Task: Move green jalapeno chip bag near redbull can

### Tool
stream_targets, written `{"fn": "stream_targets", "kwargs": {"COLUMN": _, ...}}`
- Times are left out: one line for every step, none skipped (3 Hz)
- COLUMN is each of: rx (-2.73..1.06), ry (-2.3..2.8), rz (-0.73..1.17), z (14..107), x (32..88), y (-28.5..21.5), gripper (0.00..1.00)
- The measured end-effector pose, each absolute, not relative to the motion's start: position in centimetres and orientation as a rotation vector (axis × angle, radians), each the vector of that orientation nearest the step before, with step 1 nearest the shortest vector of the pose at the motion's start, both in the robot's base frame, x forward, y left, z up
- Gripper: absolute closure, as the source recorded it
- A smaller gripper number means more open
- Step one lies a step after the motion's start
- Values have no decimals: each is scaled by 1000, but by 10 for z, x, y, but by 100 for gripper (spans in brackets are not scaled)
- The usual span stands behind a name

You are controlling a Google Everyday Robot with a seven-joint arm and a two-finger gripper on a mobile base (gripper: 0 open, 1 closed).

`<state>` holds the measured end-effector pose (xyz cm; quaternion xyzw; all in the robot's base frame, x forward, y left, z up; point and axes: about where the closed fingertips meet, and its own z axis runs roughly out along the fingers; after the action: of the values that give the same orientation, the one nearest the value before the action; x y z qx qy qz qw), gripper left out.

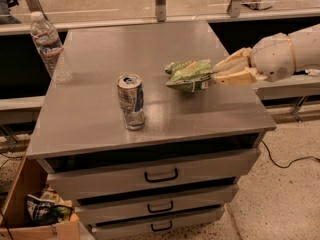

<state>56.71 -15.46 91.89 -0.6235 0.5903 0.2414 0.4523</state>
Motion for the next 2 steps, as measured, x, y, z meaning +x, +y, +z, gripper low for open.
{"fn": "stream_targets", "kwargs": {"rx": -1586, "ry": 1439, "rz": 653, "z": 919, "x": 550, "y": -143, "gripper": 100}}
{"fn": "stream_targets", "kwargs": {"rx": -1614, "ry": 1441, "rz": 682, "z": 920, "x": 537, "y": -139, "gripper": 100}}
